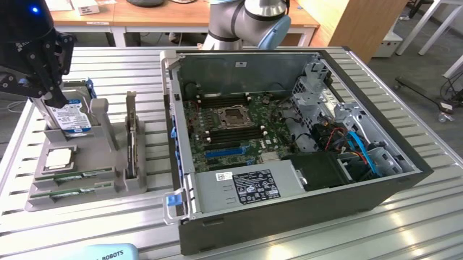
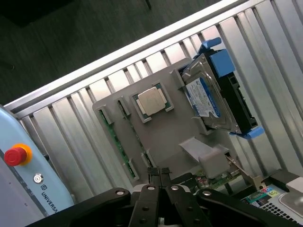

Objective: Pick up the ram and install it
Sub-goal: 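Pick up the ram and move it above insertion slot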

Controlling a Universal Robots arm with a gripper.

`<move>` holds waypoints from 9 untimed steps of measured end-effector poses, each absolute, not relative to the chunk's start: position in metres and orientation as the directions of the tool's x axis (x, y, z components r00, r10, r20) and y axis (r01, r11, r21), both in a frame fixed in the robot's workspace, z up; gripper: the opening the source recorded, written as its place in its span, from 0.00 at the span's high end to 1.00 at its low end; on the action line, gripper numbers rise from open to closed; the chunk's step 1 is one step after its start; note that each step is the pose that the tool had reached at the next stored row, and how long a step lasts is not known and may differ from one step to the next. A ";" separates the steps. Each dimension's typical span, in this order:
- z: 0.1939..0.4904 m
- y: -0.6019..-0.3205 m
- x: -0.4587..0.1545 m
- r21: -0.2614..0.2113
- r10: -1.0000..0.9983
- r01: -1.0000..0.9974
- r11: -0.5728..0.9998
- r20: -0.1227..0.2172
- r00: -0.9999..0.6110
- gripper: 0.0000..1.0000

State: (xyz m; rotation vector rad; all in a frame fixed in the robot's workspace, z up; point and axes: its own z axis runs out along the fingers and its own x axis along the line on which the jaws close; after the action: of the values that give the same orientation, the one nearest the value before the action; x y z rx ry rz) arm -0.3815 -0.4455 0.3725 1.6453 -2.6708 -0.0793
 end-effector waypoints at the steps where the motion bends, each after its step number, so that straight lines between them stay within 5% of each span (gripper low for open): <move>1: 0.373 -0.446 -0.382 0.045 -0.898 -0.898 0.438 -0.023 -0.439 0.90; 9: 0.372 -0.446 -0.382 0.045 -0.934 -0.934 0.354 -0.023 -0.356 0.90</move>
State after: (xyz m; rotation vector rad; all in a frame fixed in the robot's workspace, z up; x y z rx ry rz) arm -0.3815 -0.4455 0.3722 1.7797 -2.5800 -0.0788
